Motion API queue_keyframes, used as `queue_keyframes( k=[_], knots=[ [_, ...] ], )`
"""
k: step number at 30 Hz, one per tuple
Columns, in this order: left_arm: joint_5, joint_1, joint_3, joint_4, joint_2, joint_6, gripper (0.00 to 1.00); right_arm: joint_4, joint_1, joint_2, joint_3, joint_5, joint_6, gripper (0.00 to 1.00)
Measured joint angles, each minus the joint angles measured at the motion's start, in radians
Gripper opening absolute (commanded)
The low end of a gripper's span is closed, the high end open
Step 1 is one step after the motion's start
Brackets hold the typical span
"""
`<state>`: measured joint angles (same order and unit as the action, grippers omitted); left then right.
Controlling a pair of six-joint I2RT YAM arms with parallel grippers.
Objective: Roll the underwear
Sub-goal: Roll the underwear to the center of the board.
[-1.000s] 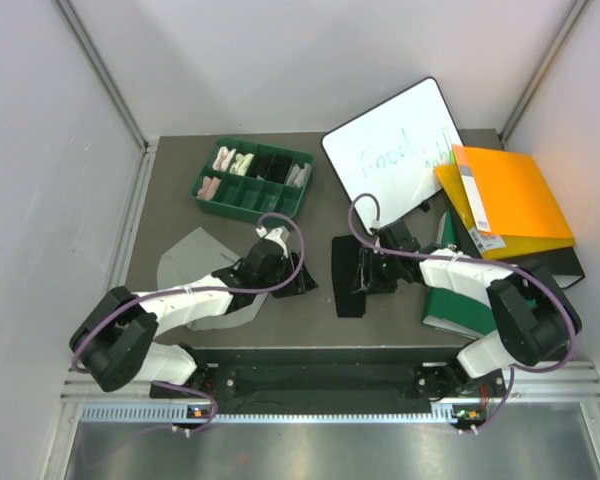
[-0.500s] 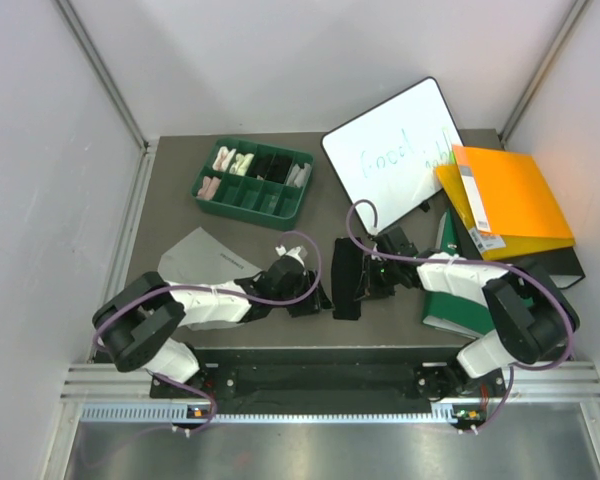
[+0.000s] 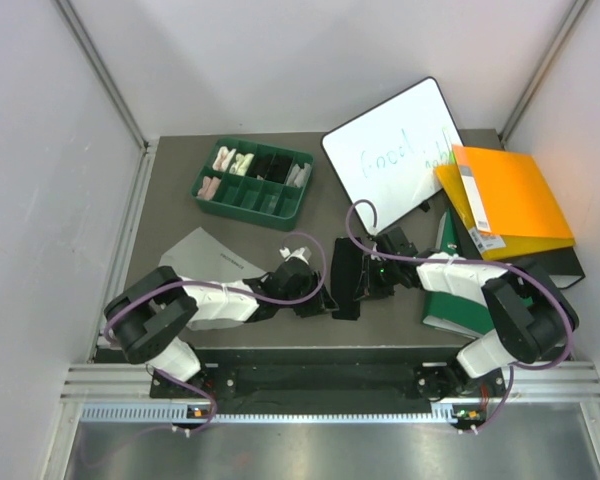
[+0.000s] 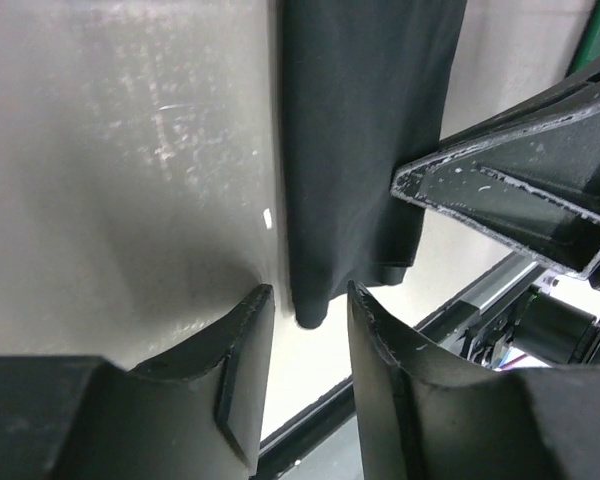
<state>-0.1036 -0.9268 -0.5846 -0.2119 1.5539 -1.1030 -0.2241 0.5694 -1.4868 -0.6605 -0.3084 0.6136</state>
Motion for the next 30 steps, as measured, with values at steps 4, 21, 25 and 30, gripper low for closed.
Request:
queue_keyframes(
  k=[4, 21, 25, 30],
  knots=[
    [0.005, -0.006, -0.011, -0.025, 0.027, -0.015, 0.39, 0.0, 0.0, 0.0, 0.0, 0.0, 0.0, 0.05],
    [0.079, -0.029, -0.052, -0.074, 0.107, -0.04, 0.0, 0.023, 0.0, 0.0, 0.013, -0.022, 0.01, 0.1],
    [0.083, -0.03, -0.07, -0.045, 0.105, -0.008, 0.0, 0.03, 0.0, 0.007, 0.019, -0.035, -0.003, 0.29],
    [-0.006, 0.014, -0.092, 0.014, 0.099, 0.082, 0.0, 0.014, 0.012, 0.065, 0.019, -0.036, -0.072, 0.55]
  ],
)
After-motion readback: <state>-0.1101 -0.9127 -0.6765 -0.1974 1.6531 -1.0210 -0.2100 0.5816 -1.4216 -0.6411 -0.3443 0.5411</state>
